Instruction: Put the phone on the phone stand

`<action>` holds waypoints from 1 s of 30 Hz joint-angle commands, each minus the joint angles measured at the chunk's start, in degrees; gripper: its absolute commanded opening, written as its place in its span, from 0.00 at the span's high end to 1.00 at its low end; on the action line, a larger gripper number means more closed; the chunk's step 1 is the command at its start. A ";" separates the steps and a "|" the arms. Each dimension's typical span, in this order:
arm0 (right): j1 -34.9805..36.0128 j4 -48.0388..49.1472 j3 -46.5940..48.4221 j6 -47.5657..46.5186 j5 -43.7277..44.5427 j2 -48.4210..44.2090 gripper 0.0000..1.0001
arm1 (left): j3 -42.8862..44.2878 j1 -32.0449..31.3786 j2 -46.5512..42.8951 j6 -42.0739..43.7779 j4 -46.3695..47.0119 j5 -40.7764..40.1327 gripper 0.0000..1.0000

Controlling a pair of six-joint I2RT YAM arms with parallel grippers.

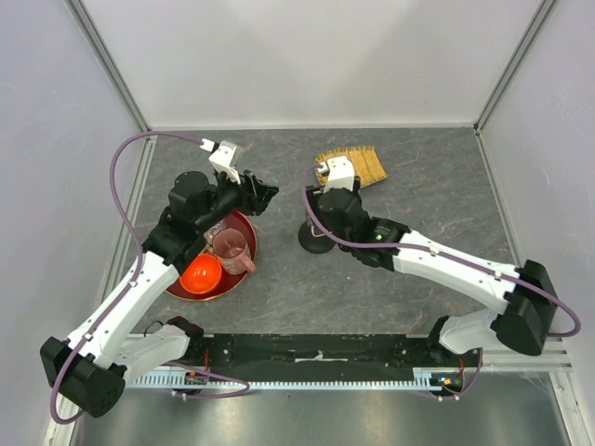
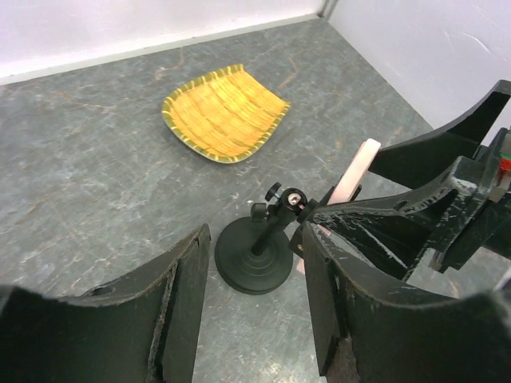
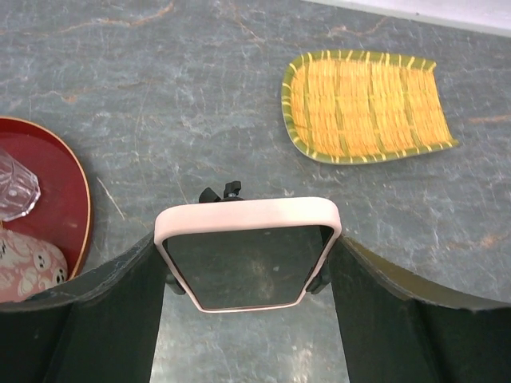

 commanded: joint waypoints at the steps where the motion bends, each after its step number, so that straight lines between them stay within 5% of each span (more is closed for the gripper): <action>1: 0.26 10.40 9.34 -2.78 0.02 6.72 1.00 | -0.64 0.53 -2.29 2.56 0.95 -8.13 0.44; 11: -1.41 18.94 34.75 -10.61 7.58 32.09 1.00 | -4.07 0.79 -8.54 2.56 2.62 -23.42 0.46; 21: -6.50 15.96 65.58 -12.37 3.98 54.26 1.00 | -4.42 2.02 -9.77 2.47 2.27 -26.41 0.39; 30: -8.62 16.66 73.08 -11.93 7.74 61.48 1.00 | -4.25 4.56 -10.39 -0.34 1.30 -27.92 0.39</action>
